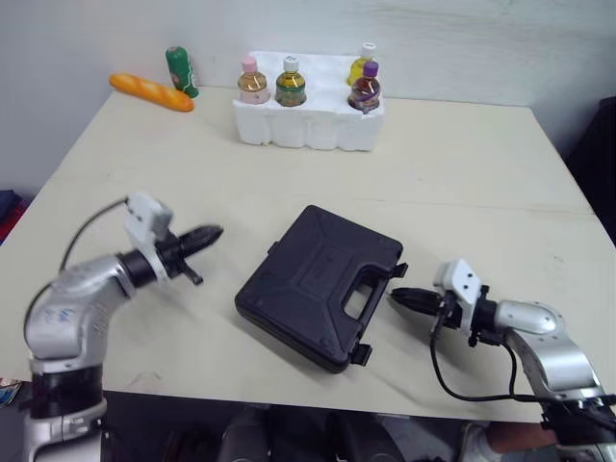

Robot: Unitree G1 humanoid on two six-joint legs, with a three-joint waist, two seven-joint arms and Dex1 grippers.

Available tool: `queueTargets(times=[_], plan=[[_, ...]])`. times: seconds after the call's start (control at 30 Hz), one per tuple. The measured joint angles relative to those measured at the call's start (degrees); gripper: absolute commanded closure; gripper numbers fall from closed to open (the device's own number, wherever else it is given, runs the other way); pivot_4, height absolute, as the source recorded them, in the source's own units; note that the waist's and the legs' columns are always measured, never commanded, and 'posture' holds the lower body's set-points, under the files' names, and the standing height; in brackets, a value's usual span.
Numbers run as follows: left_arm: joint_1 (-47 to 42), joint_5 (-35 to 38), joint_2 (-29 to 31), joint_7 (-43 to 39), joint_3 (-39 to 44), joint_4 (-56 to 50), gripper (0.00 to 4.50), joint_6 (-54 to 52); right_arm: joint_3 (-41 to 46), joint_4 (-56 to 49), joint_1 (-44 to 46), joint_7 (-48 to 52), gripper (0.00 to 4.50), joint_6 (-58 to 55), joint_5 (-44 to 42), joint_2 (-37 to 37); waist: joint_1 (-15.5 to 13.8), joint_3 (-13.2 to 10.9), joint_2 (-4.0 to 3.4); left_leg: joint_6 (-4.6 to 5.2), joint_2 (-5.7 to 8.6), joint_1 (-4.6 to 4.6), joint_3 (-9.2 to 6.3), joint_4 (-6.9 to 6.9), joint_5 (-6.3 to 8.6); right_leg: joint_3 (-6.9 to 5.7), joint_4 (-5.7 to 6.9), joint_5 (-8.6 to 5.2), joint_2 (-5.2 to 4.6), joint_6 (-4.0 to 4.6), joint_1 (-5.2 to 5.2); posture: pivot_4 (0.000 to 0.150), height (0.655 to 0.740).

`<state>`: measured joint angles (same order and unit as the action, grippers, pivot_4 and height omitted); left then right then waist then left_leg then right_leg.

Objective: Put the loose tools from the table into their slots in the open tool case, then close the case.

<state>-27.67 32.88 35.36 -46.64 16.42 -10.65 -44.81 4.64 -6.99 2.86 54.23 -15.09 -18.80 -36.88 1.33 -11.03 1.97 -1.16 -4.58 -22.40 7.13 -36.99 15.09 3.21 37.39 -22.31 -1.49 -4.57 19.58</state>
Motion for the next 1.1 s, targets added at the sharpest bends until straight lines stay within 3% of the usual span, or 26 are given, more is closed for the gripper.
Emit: queueTargets(times=[0.17,0.3,0.57,0.8,1.1], plan=[[-10.9,0.9,-0.9,-6.2,-13.9,-0.2,4.46,-1.5,1.8,-5.5,-5.0,-6.1,4.5,-5.9,-0.9,1.0,0.5,0.0,-0.03,0.01,0.08,0.07,0.24,0.04,0.0,0.21,-0.02,0.01,0.03,-0.07,0.03,0.15,0.7378],[-17.1,-2.0,-8.9,-7.2,-22.1,4.7,4.46,2.7,5.0,-6.5,-7.3,-8.0,4.5,-6.1,-2.7,2.2,0.3,0.0,-0.03,-0.02,0.04,0.03,0.25,-0.01,-0.05,0.26,0.01,0.01,0.13,-0.07,0.11,0.15,0.7378],[-27.3,-23.0,-19.7,-5.7,-40.0,28.8,4.46,24.2,7.0,-10.5,-10.5,-11.5,4.5,-6.1,-4.2,3.8,0.5,0.0,-0.04,0.03,0.09,-0.03,0.45,0.01,-0.06,0.51,-0.02,-0.01,0.11,-0.1,0.31,0.15,0.7378],[-27.4,-27.5,-23.9,-4.0,-40.1,35.0,4.46,28.1,6.8,-10.7,-10.2,-14.6,4.5,-5.1,-4.0,6.6,0.4,0.0,-0.05,0.0,-0.03,-0.64,0.67,-0.08,-0.14,0.71,0.3,-0.04,0.19,-0.14,1.15,0.15,0.7378],[-25.3,-31.8,-23.0,-3.4,-41.4,31.8,4.46,25.0,4.1,-9.4,-7.6,-14.8,4.5,-4.3,-3.0,7.3,0.4,0.4,0.04,0.07,-0.01,0.46,0.6,0.03,0.09,0.66,0.03,-0.04,0.13,-0.13,-0.11,0.15,0.7378]])
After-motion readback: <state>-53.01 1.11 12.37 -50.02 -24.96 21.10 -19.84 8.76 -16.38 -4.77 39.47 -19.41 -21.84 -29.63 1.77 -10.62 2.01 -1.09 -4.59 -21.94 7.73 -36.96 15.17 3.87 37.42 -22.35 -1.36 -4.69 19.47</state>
